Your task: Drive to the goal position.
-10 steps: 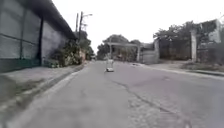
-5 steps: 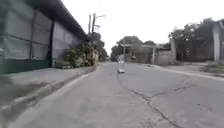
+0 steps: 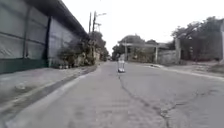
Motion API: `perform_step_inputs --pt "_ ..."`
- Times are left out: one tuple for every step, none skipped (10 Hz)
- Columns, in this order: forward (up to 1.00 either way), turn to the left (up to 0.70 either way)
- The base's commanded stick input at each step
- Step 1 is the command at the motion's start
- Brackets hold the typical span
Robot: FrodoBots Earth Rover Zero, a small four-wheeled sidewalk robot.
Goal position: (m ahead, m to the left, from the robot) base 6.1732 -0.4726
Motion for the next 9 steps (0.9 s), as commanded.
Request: perform_step_inputs --pt "1.0 0.0" --pt "1.0 0.0" --pt "1.0 0.0" --pt "1.0 0.0" --pt "1.0 0.0" --pt "1.0 0.11" --pt "1.0 0.27" --pt "1.0 0.04" --pt "1.0 0.0"
